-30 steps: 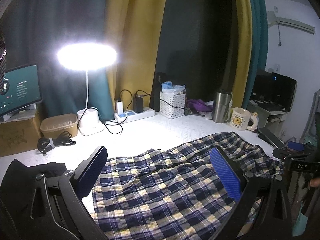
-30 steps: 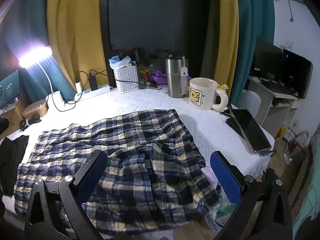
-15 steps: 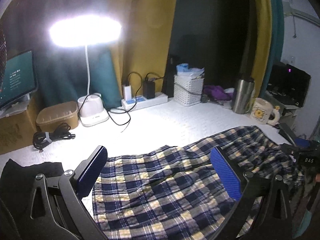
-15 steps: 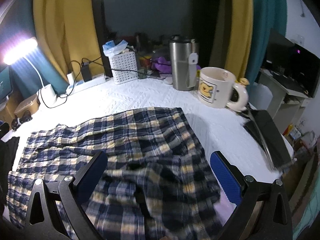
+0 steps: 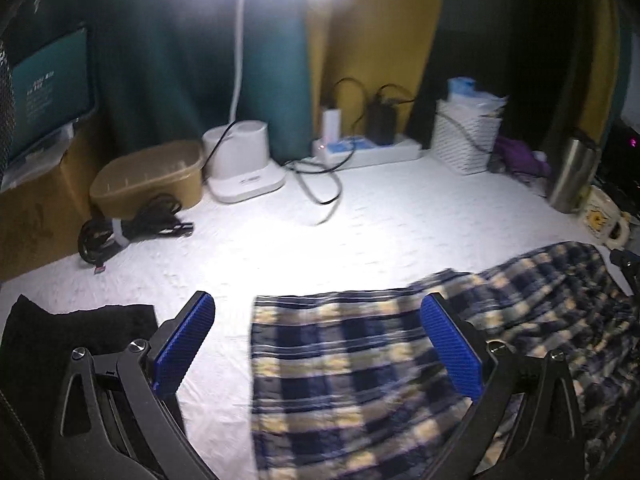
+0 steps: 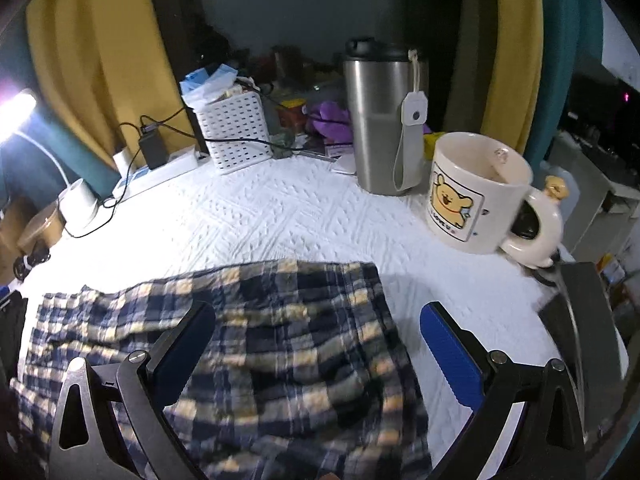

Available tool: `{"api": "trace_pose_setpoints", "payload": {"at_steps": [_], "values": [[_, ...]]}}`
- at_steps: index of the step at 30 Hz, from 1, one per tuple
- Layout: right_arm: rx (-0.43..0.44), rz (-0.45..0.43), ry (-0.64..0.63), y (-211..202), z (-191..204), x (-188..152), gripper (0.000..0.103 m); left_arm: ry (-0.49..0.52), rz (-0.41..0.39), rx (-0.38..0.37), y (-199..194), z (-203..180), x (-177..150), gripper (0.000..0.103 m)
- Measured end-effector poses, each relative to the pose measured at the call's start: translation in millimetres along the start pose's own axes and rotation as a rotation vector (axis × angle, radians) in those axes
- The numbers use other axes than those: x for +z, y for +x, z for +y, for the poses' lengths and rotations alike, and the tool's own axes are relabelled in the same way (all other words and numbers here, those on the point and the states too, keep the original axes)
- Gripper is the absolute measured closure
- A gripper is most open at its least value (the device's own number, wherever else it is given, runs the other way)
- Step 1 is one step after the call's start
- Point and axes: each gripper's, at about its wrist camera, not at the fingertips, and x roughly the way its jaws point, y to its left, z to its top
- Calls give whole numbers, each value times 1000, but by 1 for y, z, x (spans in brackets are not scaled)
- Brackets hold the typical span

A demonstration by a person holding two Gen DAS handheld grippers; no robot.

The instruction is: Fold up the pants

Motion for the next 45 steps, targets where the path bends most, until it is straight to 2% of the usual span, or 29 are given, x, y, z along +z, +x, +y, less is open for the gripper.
{"api": "trace_pose_setpoints", "payload": {"at_steps": [3, 6, 9, 11, 12, 13, 14, 15, 17, 19, 22, 26, 31, 37, 41, 45], "values": [[15, 3, 2, 13, -7, 12, 1, 8, 38, 8, 15, 10, 1, 2], [43, 52, 31, 34, -19, 19, 1, 20, 79, -14, 30, 17, 1, 2], [52, 109, 42, 57, -26, 18, 10, 30, 146, -60, 47, 19, -2, 2], [67, 140, 32, 70, -24, 14, 20, 38, 171, -99, 54, 18, -3, 2], [59, 141, 15, 74, -20, 12, 22, 53, 185, -110, 58, 15, -4, 2], [52, 134, -12, 75, -17, 11, 23, 69, 196, -113, 61, 13, -4, 6], [52, 134, -32, 75, -13, 10, 29, 89, 226, -117, 67, 10, -7, 19], [47, 132, -45, 75, -10, 10, 34, 119, 224, -94, 70, 5, -9, 20], [31, 124, -72, 75, -5, 9, 66, 147, 211, -87, 67, -1, -9, 39], [37, 120, -94, 75, 0, 9, 75, 158, 202, -96, 65, -4, -9, 57], [13, 104, -116, 72, 6, 9, 77, 187, 175, -97, 60, -8, -11, 89], [-6, 50, -99, 56, 6, 13, 79, 170, 152, -84, 54, -2, -9, 99], [-29, -38, -89, 33, 14, 31, 79, 99, 75, -77, 43, 19, 14, 100], [-53, -135, -68, 18, 23, 62, 79, 109, -12, -76, 34, 26, 52, 100], [-71, -148, -41, 25, 21, 74, 79, 128, -68, -58, 39, 27, 79, 100], [-88, -109, -30, 53, 25, 81, 79, 140, -58, -63, 63, 29, 93, 100]]}}
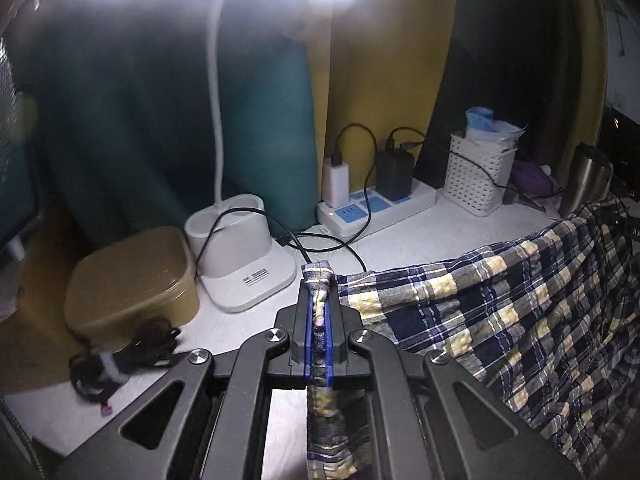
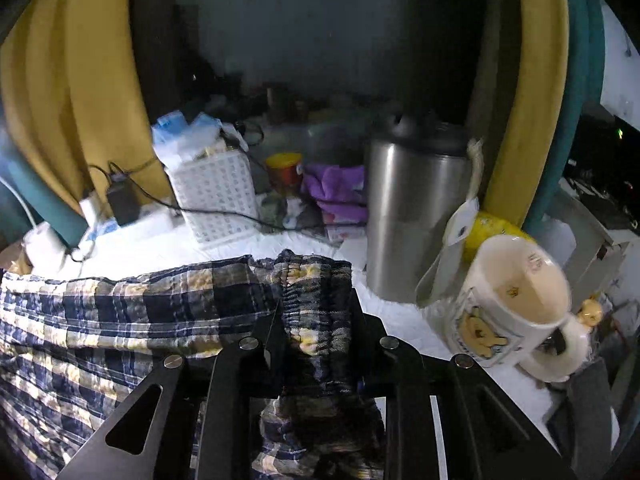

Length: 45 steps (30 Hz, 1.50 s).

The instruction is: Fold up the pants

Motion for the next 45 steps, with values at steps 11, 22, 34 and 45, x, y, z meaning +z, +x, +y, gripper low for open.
{"api": "trace_pose_setpoints", "payload": {"at_steps": [11, 22, 34, 45], "values": [[-24, 142, -6, 58, 1, -17, 77, 6, 142, 33, 53, 0, -25, 93], [-68, 99, -9, 6, -10, -22, 39, -52, 131, 144, 17, 23, -32, 52], [-96, 38, -52, -89, -35, -68, 37, -61, 63, 81, -64, -3, -62, 40], [-140, 59, -103, -150, -64, -145, 13, -46, 70, -1, -108, -43, -104, 35]]}}
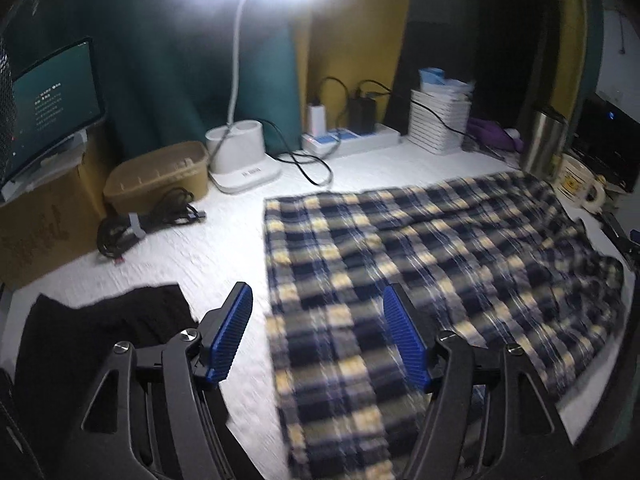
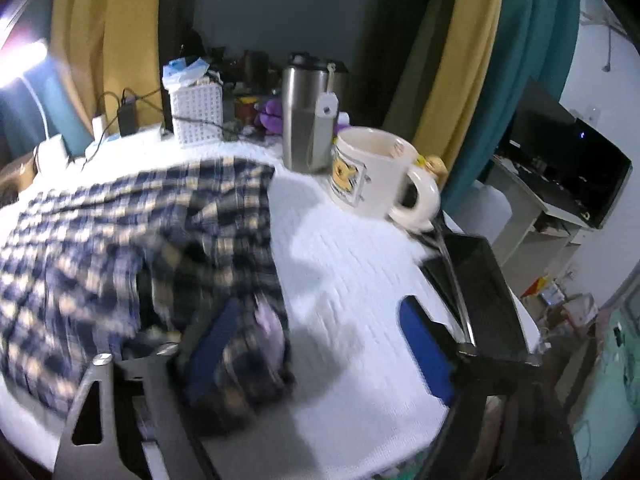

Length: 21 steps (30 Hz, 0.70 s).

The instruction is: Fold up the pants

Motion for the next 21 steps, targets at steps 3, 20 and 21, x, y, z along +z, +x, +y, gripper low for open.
{"api": "trace_pose_setpoints", "payload": {"at_steps": [3, 20, 21], "values": [[5, 10, -22, -10, 5, -20, 8, 11, 10, -15, -5, -9, -12, 35], [91, -29, -340, -49, 130, -89, 0, 45, 24, -107, -24, -25, -62, 32], [82, -37, -348, -48, 133, -88, 0, 43, 25, -108, -24, -25, -63, 31]]}}
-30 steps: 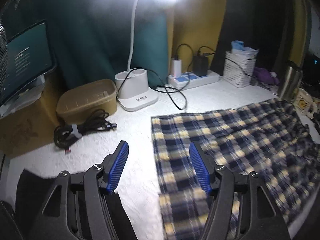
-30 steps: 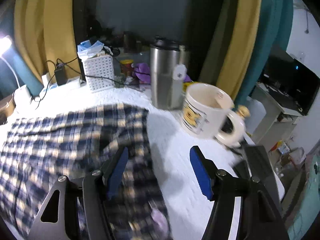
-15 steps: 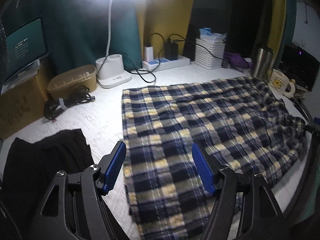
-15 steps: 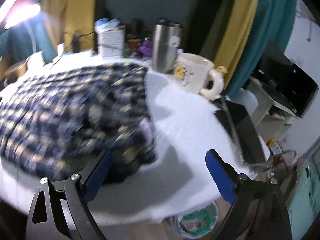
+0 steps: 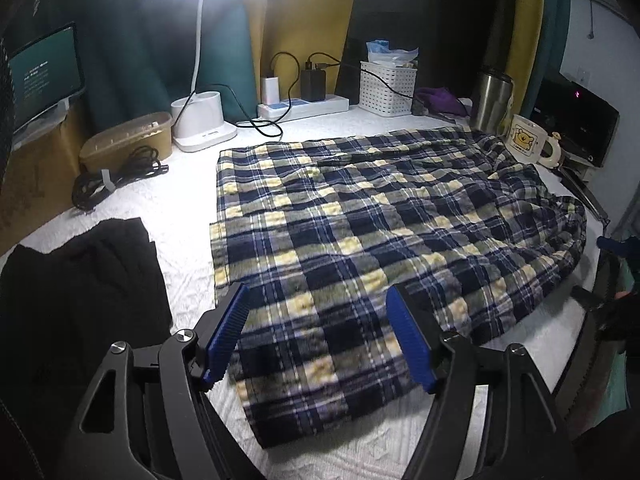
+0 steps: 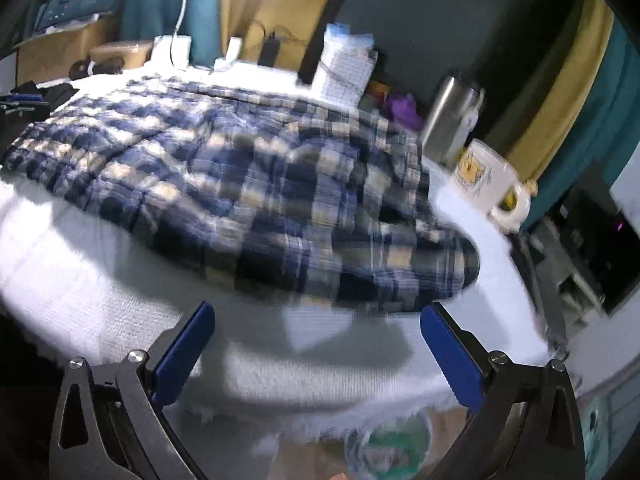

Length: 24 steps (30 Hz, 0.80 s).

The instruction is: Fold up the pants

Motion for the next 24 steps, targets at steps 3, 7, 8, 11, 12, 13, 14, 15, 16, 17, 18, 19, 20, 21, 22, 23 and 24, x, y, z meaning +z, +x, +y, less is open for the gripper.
{"api": "trace_pose_setpoints", "payload": {"at_steps": [3, 7, 8, 11, 12, 13, 14, 15, 16, 17, 18, 19, 20, 21, 22, 23, 24], "values": [[-25, -3, -25, 6, 2, 8, 0, 11, -6, -8, -3, -3, -3, 18], [-18, -10, -44, 14, -4, 21, 0, 39, -25, -7, -5, -10, -2, 7], [-16, -15, -41, 14, -7, 24, 0, 48, -25, -12, -4, -12, -2, 7], [-5, -45, -23, 14, -14, 37, 0, 84, -23, -28, -2, -20, -3, 7], [4, -53, -12, 16, -18, 43, 0, 102, -20, -36, 0, -24, -4, 7], [8, -57, -6, 17, -20, 46, 0, 119, -17, -41, 1, -28, -4, 7], [11, -63, 3, 20, -23, 52, 0, 135, -13, -42, 3, -32, -5, 7], [13, -66, 13, 25, -26, 57, 0, 152, -9, -42, 5, -36, -5, 7], [17, -67, 20, 29, -29, 62, 0, 173, -6, -40, 6, -41, -6, 7], [23, -66, 25, 32, -31, 66, 0, 186, -6, -33, 7, -44, -6, 7], [31, -63, 32, 38, -33, 71, 0, 201, -9, -29, 8, -48, -6, 7], [35, -61, 36, 42, -33, 73, 0, 214, -12, -29, 8, -50, -5, 7], [38, -57, 43, 47, -35, 76, 0, 227, -15, -30, 7, -52, -5, 7], [44, -52, 54, 53, -37, 79, 0, 241, -21, -30, 6, -55, -5, 7], [51, -48, 62, 56, -38, 80, 0, 254, -24, -35, 4, -56, -5, 7], [64, -41, 76, 61, -40, 82, 0, 264, -24, -40, 3, -57, -5, 7], [68, -37, 84, 63, -40, 81, 0, 272, -24, -44, 2, -59, -6, 7]]}}
